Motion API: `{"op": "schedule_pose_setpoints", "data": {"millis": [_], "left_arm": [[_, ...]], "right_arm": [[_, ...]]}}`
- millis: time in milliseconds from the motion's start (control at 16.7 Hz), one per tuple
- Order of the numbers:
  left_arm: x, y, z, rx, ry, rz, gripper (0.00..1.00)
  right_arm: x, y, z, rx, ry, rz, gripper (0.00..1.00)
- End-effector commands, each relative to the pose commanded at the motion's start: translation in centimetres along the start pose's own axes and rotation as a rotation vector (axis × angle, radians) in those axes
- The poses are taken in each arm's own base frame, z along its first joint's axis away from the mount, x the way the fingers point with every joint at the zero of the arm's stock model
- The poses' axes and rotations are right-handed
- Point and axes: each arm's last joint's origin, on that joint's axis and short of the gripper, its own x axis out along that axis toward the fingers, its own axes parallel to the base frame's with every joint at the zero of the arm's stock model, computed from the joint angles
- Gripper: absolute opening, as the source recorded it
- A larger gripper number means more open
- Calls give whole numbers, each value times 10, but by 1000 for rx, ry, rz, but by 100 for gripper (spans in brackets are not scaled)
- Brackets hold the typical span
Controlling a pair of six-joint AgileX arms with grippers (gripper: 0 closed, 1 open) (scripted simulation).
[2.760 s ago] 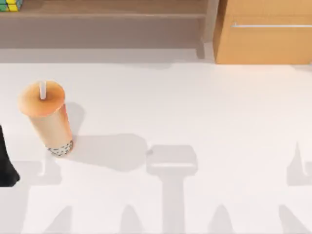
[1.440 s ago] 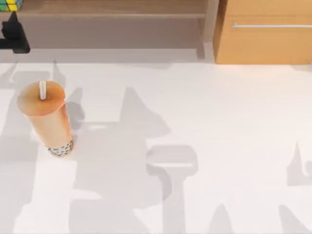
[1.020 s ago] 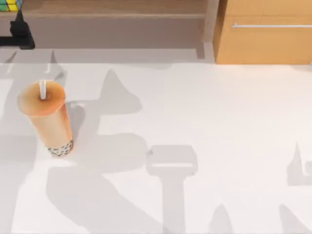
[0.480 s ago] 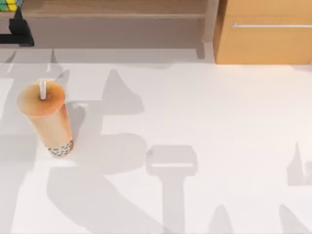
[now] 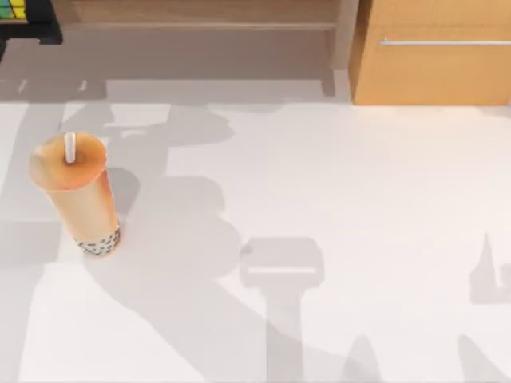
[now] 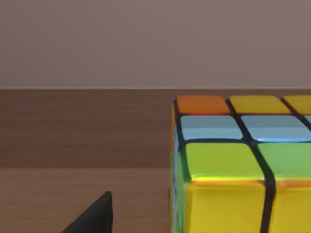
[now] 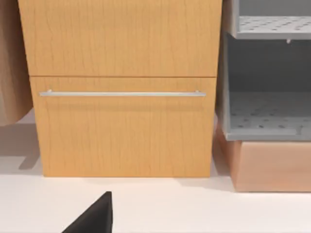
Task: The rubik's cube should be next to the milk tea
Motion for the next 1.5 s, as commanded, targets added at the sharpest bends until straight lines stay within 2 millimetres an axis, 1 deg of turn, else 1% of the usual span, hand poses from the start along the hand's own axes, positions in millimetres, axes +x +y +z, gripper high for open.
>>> {"op": "schedule_pose_setpoints", "data": {"millis": [240, 1020, 1080, 1500], "left_arm": [[2, 0, -1, -1, 5, 0, 100], [2, 0, -1, -1, 5, 0, 2], [2, 0, -1, -1, 5, 0, 0], [2, 0, -1, -1, 5, 0, 0]], "right_arm": [[0, 0, 0, 0, 0, 0, 100], [0, 0, 0, 0, 0, 0, 100], [0, 0, 0, 0, 0, 0, 100], [0, 0, 0, 0, 0, 0, 100]]}}
